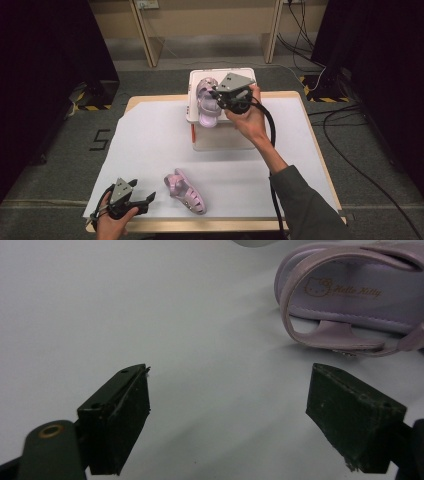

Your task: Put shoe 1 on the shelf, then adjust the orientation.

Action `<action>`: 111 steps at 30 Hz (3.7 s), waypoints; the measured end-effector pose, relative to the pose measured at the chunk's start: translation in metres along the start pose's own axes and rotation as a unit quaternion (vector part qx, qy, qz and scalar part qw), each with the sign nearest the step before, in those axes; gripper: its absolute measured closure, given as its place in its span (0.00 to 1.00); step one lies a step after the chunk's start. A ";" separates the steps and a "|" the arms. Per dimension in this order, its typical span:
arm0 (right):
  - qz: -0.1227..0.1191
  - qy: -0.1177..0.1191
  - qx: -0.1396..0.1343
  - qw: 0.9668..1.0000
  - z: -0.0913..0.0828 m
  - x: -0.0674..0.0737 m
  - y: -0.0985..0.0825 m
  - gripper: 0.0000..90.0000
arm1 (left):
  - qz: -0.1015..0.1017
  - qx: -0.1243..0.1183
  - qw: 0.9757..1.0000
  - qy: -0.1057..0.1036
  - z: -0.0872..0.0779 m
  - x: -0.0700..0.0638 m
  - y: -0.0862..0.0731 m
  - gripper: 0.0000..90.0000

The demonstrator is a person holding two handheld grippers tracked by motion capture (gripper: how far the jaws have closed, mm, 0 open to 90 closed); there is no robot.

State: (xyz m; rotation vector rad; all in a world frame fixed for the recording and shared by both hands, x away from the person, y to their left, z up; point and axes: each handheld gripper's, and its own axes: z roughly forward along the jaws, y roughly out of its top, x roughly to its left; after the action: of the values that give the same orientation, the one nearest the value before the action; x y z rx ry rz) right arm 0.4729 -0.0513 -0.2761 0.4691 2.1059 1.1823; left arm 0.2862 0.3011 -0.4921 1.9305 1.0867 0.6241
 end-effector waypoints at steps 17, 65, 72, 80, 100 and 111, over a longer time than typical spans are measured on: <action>-0.005 -0.033 0.034 0.999 0.056 -0.020 -0.009 0.90 | -0.002 -0.002 1.000 -0.003 0.000 0.000 0.000 0.19; 0.107 0.081 -0.038 0.990 -0.042 0.081 -0.071 0.40 | -0.002 0.008 1.000 -0.003 0.002 -0.001 -0.001 0.19; 0.102 0.103 -0.019 0.989 -0.042 0.101 -0.078 0.39 | -0.002 0.006 1.000 -0.003 0.001 0.000 -0.001 0.19; 0.090 0.137 0.002 0.986 -0.039 0.133 -0.083 0.39 | -0.002 0.005 1.000 -0.004 0.000 0.000 -0.001 0.19; 0.059 0.187 0.058 0.979 -0.028 0.182 -0.109 0.34 | -0.003 0.007 1.000 -0.005 0.001 0.000 0.000 0.19; 0.048 0.199 0.068 0.976 -0.025 0.200 -0.113 0.32 | 0.000 0.010 1.000 -0.005 0.001 0.001 0.000 0.19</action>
State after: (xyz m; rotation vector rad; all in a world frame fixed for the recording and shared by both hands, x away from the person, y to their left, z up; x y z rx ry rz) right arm 0.3141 -0.0075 -0.4383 0.4260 2.5444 1.2740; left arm 0.2868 0.3015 -0.4927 1.9480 1.0899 0.6051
